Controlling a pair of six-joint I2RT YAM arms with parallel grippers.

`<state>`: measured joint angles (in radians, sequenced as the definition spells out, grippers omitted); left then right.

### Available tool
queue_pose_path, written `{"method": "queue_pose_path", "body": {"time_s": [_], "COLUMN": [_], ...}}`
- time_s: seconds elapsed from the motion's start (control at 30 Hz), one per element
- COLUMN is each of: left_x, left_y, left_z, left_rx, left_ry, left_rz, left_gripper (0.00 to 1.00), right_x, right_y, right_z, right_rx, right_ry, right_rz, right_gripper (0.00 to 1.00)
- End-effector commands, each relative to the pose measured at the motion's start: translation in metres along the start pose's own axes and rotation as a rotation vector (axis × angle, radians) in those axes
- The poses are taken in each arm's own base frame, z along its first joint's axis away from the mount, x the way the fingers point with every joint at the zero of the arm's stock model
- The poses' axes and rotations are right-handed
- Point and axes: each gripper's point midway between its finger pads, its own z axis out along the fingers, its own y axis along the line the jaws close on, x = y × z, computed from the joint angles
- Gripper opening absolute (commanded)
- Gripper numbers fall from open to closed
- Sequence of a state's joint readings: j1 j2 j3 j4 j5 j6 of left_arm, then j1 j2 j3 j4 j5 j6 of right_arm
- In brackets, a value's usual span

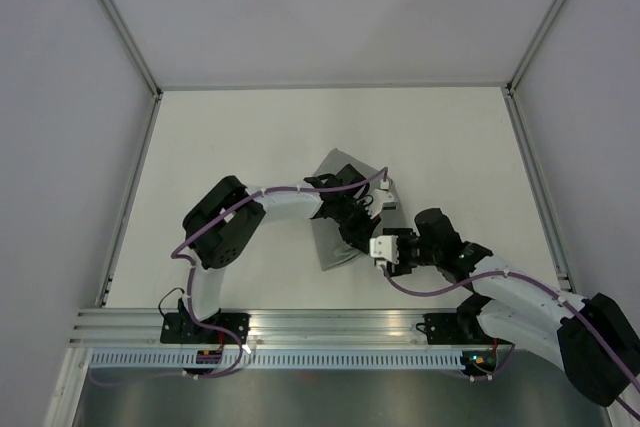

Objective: Fold the napkin, place the utensils inside, and roll it up
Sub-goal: Roll the napkin with the utensil

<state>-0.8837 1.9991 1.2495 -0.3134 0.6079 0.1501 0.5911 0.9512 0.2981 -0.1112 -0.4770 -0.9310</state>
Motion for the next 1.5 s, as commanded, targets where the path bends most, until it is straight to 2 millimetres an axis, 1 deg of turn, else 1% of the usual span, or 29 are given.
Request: {"method": "queue_pose_path", "body": {"time_s": [0.0, 0.1, 0.2, 0.3, 0.37, 0.4, 0.5, 0.57, 0.63, 0.7, 0.73, 0.8, 0.83, 0.87, 0.9, 0.93, 1.0, 1.03, 1.07, 1.17, 1.27, 1.37, 1.47], "left_x": [0.084, 0.086, 0.088, 0.087, 0.086, 0.087, 0.086, 0.086, 0.083, 0.079, 0.077, 0.068, 0.065, 0.062, 0.056, 0.053, 0.046, 0.041, 0.037, 0.025, 0.014, 0.005, 0.001], "left_y": [-0.003, -0.003, -0.002, -0.002, -0.003, -0.003, -0.003, -0.003, -0.004, -0.005, -0.006, -0.008, -0.009, -0.008, -0.009, -0.01, -0.009, -0.011, -0.012, -0.011, -0.013, -0.018, -0.016], "left_z": [0.01, 0.01, 0.01, 0.009, 0.008, 0.009, 0.008, 0.008, 0.007, 0.005, 0.004, 0.0, -0.002, -0.004, -0.007, -0.009, -0.012, -0.016, -0.018, -0.027, -0.036, -0.042, -0.045], "left_rx": [0.012, 0.016, 0.016, 0.016, 0.02, 0.019, 0.02, 0.02, 0.022, 0.023, 0.025, 0.025, 0.027, 0.02, 0.011, 0.012, 0.004, 0.006, 0.01, -0.007, 0.001, 0.009, -0.007], "left_ry": [0.262, 0.268, 0.273, 0.27, 0.27, 0.272, 0.27, 0.271, 0.265, 0.255, 0.248, 0.225, 0.217, 0.211, 0.196, 0.188, 0.169, 0.155, 0.142, 0.11, 0.072, 0.044, 0.035], "left_rz": [-0.154, -0.156, -0.16, -0.157, -0.159, -0.159, -0.159, -0.159, -0.156, -0.151, -0.147, -0.136, -0.131, -0.125, -0.118, -0.114, -0.108, -0.103, -0.1, -0.103, -0.105, -0.089, -0.086], "left_gripper": [0.02, 0.02, 0.02, 0.02, 0.02, 0.02, 0.02, 0.02, 0.02, 0.02, 0.02, 0.05, 0.06, 0.08, 0.08, 0.09, 0.15, 0.16, 0.19, 0.22, 0.31, 0.34, 0.35], "right_x": [-0.005, -0.01, -0.007, -0.006, -0.005, -0.007, -0.002, 0.0, -0.001, 0.001, 0.001, 0.005, 0.007, 0.008, 0.009, 0.01, 0.011, 0.011, 0.012, 0.011, 0.009, 0.01, 0.012], "right_y": [-0.013, -0.018, -0.011, -0.004, -0.005, -0.004, 0.0, 0.0, 0.001, 0.003, 0.004, 0.006, 0.006, 0.007, 0.009, 0.009, 0.01, 0.01, 0.01, 0.011, 0.012, 0.014, 0.017], "right_z": [0.005, 0.012, 0.02, 0.023, 0.024, 0.025, 0.03, 0.03, 0.03, 0.03, 0.031, 0.031, 0.031, 0.031, 0.031, 0.031, 0.031, 0.031, 0.031, 0.031, 0.031, 0.031, 0.033], "right_rx": [0.066, 0.11, 0.093, 0.074, 0.09, 0.094, 0.081, 0.081, 0.082, 0.07, 0.065, 0.056, 0.057, 0.052, 0.046, 0.045, 0.039, 0.038, 0.036, 0.032, 0.022, 0.006, -0.006], "right_ry": [-0.001, -0.001, 0.026, 0.029, 0.04, 0.036, 0.06, 0.065, 0.065, 0.077, 0.08, 0.096, 0.104, 0.108, 0.114, 0.118, 0.124, 0.125, 0.127, 0.128, 0.129, 0.133, 0.139], "right_rz": [-0.047, -0.089, -0.113, -0.123, -0.131, -0.14, -0.149, -0.152, -0.16, -0.163, -0.167, -0.17, -0.169, -0.166, -0.165, -0.164, -0.158, -0.158, -0.156, -0.148, -0.135, -0.123, -0.119], "right_gripper": [0.66, 0.66, 0.66, 0.66, 0.65, 0.65, 0.59, 0.51, 0.44, 0.4, 0.36, 0.3, 0.25, 0.22, 0.16, 0.13, 0.04, 0.0, 0.0, 0.0, 0.01, 0.01, 0.01]}}
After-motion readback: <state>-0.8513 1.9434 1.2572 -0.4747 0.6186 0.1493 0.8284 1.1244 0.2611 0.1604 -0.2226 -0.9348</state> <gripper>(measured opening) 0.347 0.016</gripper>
